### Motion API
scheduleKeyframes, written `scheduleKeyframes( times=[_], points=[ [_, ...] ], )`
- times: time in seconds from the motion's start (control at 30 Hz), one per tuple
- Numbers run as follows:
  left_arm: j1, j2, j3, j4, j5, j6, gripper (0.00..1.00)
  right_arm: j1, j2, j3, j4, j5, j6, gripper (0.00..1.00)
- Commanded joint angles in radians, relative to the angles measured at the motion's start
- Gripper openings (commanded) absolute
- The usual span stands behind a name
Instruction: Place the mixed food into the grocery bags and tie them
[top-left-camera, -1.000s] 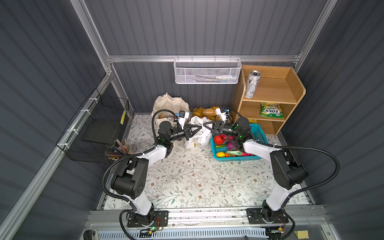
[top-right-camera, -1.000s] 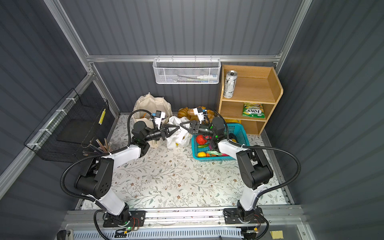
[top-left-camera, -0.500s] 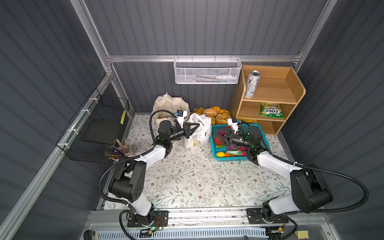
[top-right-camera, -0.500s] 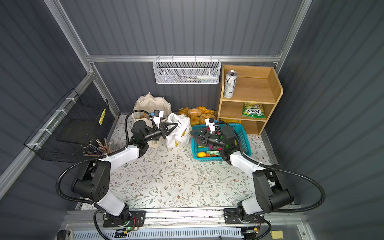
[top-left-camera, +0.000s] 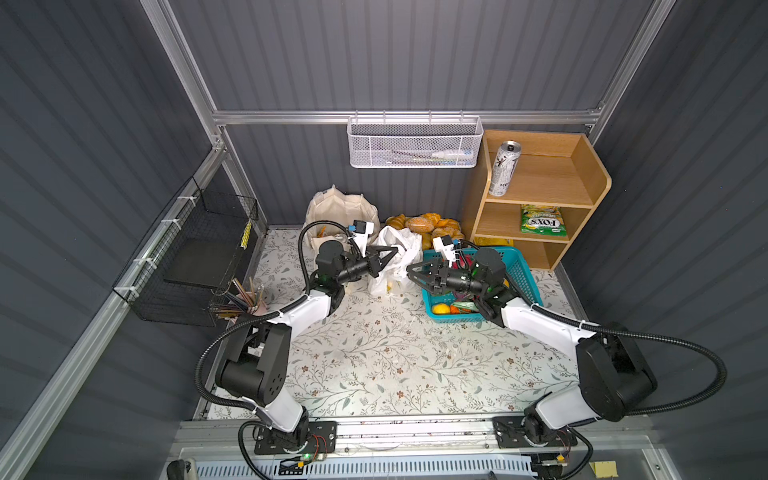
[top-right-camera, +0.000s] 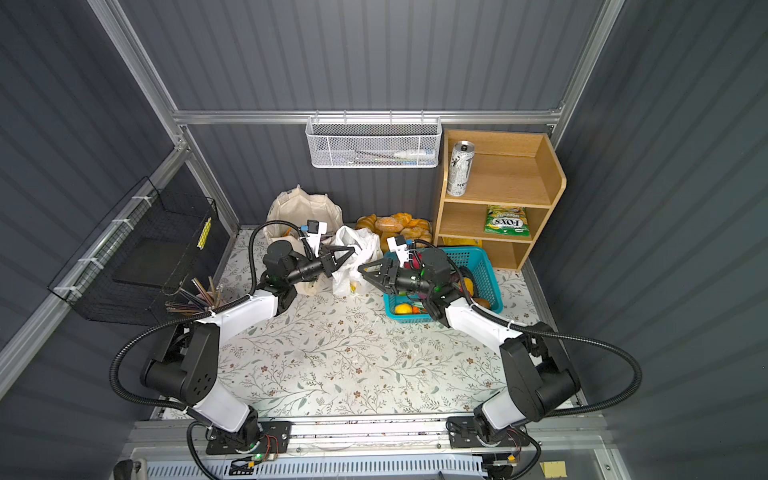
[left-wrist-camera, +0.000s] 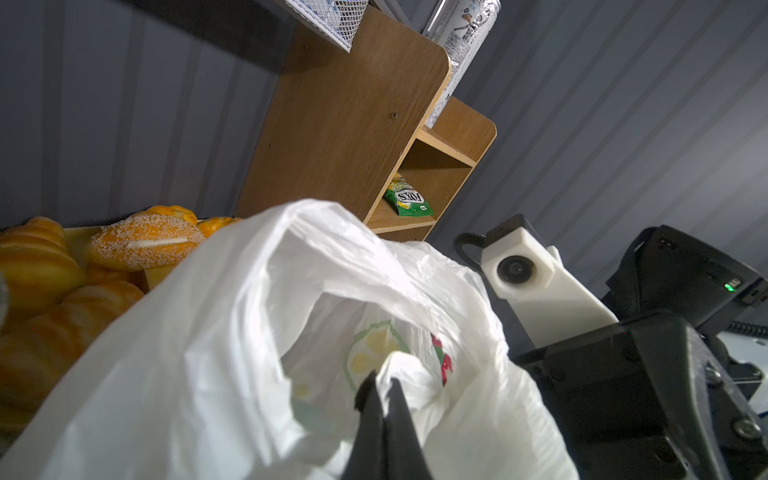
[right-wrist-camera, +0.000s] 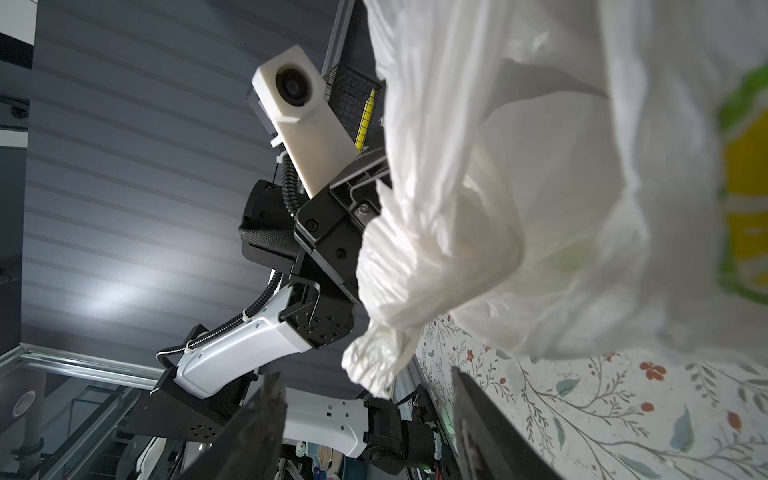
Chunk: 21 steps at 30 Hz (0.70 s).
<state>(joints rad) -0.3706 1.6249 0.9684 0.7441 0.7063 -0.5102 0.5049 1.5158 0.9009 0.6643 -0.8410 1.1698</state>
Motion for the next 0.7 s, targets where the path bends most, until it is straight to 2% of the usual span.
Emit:
scheduleKeyframes(
  times=[0.0,0.07,0.17,0.23,0.37,0.57,0.67],
  points=[
    [-0.001,-0.031,0.007,-0.011,0.005,0.026,0.0,0.02,0.032,0.049,-0.002,-0.003,-0.01,0.62],
    [-0.002,-0.03,0.01,-0.012,0.007,0.027,0.0,0.033,0.052,0.067,-0.001,-0.003,-0.01,0.59],
    [-0.004,-0.028,0.012,-0.008,0.008,0.026,0.0,0.038,0.075,0.088,0.008,0.0,-0.01,0.49],
    [-0.004,-0.029,0.012,-0.007,0.01,0.024,0.0,0.035,0.081,0.09,0.011,0.006,-0.01,0.36],
    [-0.004,-0.031,0.015,-0.014,-0.005,0.009,0.0,0.006,0.074,0.064,0.014,0.008,-0.01,0.0],
    [0.039,-0.041,0.072,0.01,-0.012,-0.14,0.0,-0.096,0.027,-0.058,0.016,-0.006,-0.013,0.0],
    [0.082,-0.046,0.085,0.101,0.007,-0.262,0.0,-0.16,0.009,-0.124,0.003,-0.009,-0.027,0.0]
  ],
)
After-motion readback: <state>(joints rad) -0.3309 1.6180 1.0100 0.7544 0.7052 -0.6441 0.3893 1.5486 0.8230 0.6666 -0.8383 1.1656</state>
